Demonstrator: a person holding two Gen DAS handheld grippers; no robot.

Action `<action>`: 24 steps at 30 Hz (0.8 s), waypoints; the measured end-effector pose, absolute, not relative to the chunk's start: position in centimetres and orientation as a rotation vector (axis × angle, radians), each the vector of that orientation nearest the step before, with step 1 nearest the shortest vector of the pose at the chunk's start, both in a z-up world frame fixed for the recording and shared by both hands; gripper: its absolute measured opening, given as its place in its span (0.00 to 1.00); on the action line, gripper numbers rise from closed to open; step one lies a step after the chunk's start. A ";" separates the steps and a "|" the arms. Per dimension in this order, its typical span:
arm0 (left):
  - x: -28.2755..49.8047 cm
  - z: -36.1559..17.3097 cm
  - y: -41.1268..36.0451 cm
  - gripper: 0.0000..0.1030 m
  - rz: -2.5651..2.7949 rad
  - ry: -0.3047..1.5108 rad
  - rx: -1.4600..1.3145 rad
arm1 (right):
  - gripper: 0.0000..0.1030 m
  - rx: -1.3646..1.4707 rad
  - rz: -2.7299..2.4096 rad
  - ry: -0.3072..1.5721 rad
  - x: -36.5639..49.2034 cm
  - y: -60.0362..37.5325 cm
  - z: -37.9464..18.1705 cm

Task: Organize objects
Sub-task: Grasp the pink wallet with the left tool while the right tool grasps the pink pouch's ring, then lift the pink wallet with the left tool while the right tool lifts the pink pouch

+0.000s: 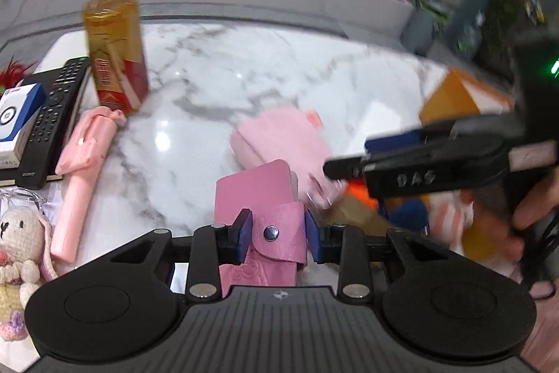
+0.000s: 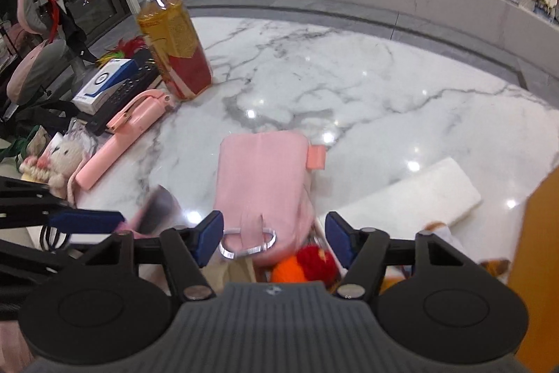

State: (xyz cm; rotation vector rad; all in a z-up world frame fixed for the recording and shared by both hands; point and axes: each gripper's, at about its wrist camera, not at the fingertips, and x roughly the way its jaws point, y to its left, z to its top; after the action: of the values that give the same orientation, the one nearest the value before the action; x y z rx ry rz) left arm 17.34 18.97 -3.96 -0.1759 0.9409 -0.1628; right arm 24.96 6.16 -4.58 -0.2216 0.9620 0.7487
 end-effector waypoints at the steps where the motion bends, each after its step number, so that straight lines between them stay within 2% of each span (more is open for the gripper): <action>1: 17.7 -4.0 19.3 0.37 -0.149 0.935 -0.184 | 0.61 -0.219 0.745 0.978 25.6 6.7 -4.9; 6: 19.3 -4.8 20.9 0.37 -0.067 0.930 -0.218 | 0.60 -0.210 0.759 1.007 26.5 8.5 -5.2; 9: 19.3 -4.8 22.1 0.37 -0.058 0.918 -0.248 | 0.52 -0.248 0.799 1.012 26.0 10.0 -5.4; 24: 17.8 -5.3 22.8 0.37 -0.078 0.910 -0.320 | 0.48 -0.657 0.779 0.922 20.8 12.7 -7.7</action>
State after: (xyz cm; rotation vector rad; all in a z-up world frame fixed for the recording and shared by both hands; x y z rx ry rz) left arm 17.76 22.80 -5.29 -0.3199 0.9098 -0.0778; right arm 20.84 12.66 -7.66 -0.6574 0.9223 0.7792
